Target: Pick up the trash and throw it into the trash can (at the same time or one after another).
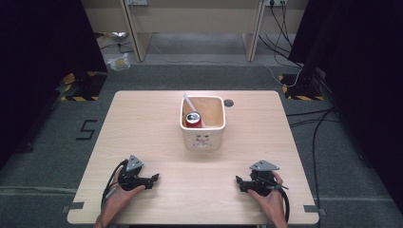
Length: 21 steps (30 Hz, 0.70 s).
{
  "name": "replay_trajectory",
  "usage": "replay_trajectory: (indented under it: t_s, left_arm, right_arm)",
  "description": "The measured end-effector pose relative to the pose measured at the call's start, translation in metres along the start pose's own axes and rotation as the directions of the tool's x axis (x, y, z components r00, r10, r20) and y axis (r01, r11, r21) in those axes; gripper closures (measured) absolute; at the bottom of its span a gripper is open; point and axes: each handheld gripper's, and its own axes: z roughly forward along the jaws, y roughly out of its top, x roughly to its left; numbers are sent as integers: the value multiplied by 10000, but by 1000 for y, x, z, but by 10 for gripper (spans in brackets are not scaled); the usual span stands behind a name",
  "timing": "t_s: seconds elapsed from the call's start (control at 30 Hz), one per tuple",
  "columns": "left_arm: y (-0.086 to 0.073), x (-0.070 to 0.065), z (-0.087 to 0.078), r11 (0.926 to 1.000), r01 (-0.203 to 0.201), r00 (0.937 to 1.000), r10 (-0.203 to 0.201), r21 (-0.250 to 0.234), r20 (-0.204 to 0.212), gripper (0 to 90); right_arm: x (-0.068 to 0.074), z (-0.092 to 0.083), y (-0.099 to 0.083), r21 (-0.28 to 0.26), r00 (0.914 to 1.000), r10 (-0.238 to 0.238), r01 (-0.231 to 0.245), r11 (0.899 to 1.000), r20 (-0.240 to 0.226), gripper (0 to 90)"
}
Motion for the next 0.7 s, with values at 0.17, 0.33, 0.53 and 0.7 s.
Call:
replay_trajectory:
  t_s: [0.17, 0.33, 0.53, 0.7]
  left_arm:
    - [0, 0, 0, 10000, -2, 10000, 2, -1, -1, 144]
    - [0, 0, 0, 10000, 0, 10000, 0, -1, -1, 144]
    - [0, 0, 0, 10000, -1, 10000, 1, 1, 0, 145]
    - [0, 0, 0, 10000, 2, 10000, -2, -19, 0, 144]
  right_arm:
    - [0, 0, -2, -26, 9999, -46, 46, 10000, 154, 148]
    - [0, 0, -2, -7, 9997, -36, 37, 10000, 235, 143]
    - [0, 0, -2, -4, 9997, -51, 51, 10000, 259, 139]
    - [0, 0, -2, -5, 9997, -50, 50, 10000, 259, 139]
